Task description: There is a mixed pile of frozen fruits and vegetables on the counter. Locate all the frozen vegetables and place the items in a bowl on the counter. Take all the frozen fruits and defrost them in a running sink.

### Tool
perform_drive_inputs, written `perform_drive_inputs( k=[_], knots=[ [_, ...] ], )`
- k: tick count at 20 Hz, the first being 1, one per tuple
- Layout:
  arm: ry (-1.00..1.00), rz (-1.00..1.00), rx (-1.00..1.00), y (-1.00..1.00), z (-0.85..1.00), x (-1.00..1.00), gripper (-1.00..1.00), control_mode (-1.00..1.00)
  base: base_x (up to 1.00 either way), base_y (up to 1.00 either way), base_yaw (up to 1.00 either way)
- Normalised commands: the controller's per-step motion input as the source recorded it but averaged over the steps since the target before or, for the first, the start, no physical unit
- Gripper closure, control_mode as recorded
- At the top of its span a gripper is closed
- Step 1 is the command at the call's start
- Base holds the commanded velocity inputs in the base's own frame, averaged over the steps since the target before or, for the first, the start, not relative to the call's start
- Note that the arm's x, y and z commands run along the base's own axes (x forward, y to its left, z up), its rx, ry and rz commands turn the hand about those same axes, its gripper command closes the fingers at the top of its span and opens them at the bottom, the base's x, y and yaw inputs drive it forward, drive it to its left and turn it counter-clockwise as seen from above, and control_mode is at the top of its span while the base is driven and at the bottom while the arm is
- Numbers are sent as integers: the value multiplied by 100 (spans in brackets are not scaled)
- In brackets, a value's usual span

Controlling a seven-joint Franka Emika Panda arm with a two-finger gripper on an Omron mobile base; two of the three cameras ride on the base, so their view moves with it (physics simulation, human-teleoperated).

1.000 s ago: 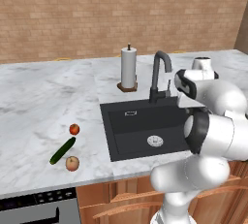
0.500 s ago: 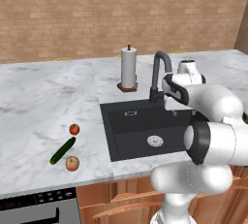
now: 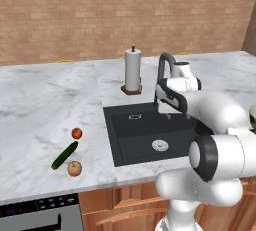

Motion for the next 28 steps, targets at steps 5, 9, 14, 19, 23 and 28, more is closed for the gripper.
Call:
perform_drive_inputs(
  k=[5, 9, 14, 19, 23, 28],
  knots=[
    [1, 0, 0, 59, -4, 3, -100, -100, 0, 0, 0],
    [6, 1, -1, 62, -10, 11, -100, -100, 0, 0, 0],
    [10, 1, 0, 55, -2, 11, -100, -100, 0, 0, 0],
    [8, 3, 0, 53, -9, 18, -100, -100, 0, 0, 0],
    [1, -1, 0, 57, -18, 24, -100, -100, 0, 0, 0],
    [2, -2, -1, 31, -7, 20, -100, -100, 0, 0, 0]
  ],
)
